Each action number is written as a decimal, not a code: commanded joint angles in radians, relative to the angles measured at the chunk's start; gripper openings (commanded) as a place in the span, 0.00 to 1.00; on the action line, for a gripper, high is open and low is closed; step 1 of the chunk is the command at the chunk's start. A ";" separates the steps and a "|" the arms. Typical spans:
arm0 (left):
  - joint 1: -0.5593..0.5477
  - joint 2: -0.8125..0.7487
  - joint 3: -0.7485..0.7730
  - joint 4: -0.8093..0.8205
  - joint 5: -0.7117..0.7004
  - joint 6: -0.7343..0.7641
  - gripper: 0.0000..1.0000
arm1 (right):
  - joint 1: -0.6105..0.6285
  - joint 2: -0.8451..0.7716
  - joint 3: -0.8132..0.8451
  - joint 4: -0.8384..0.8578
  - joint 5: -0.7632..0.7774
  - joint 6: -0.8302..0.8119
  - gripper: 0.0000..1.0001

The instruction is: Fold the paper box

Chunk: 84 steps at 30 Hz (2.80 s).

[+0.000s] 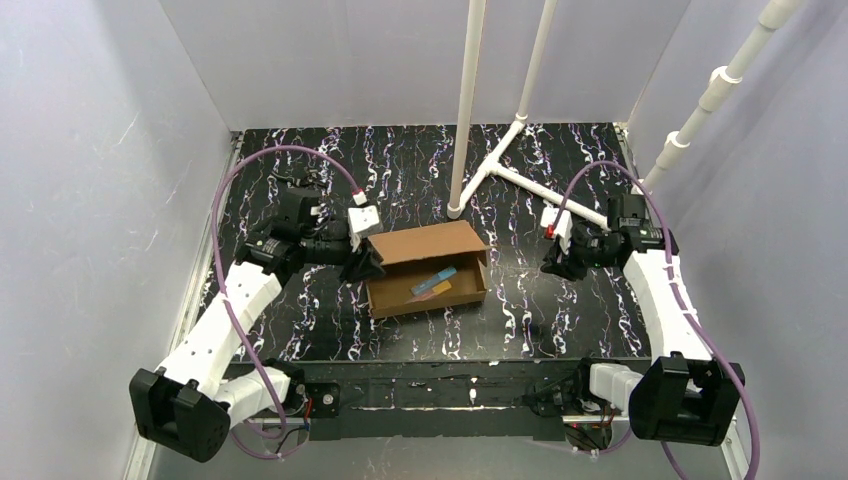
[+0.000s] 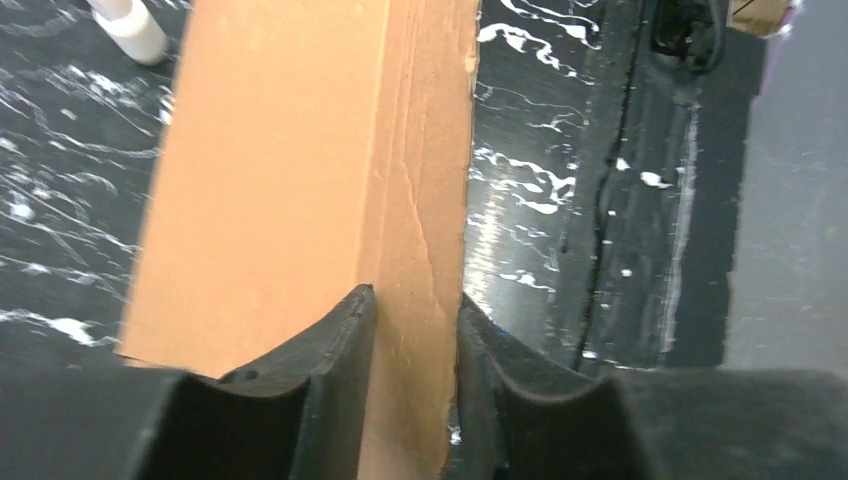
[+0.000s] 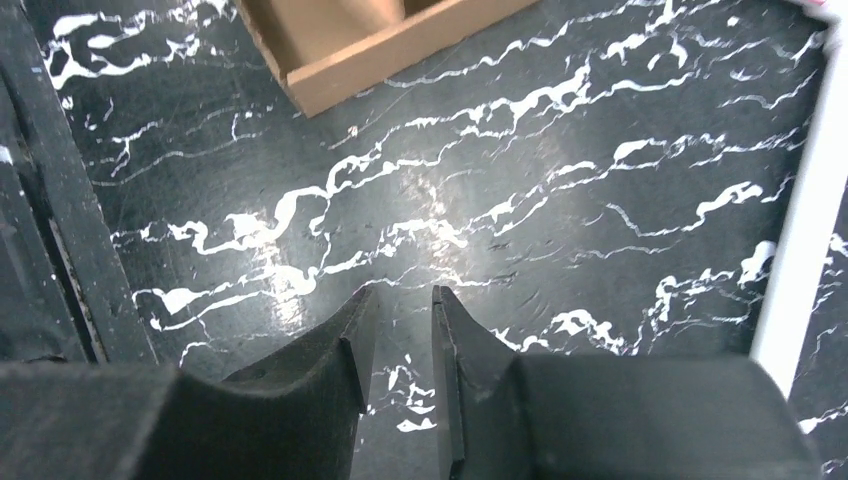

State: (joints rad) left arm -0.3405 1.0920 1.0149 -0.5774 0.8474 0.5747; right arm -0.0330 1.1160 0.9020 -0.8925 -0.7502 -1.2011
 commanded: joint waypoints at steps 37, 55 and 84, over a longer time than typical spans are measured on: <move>-0.008 0.223 -0.280 0.181 -0.416 -0.952 0.07 | 0.610 0.415 0.060 0.383 0.299 0.622 0.06; 0.027 -0.375 -0.522 0.246 -0.673 -1.328 0.93 | 0.847 0.140 0.015 0.271 0.202 0.044 0.98; -0.089 -0.259 -0.762 0.622 -0.616 -1.748 0.20 | 0.722 -0.032 -0.155 0.333 0.089 0.090 0.98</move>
State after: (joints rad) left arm -0.4171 0.8558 0.2684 0.0498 0.2687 -1.1213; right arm 0.6991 1.1011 0.7334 -0.5457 -0.6056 -1.0649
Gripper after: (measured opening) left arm 0.205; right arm 0.982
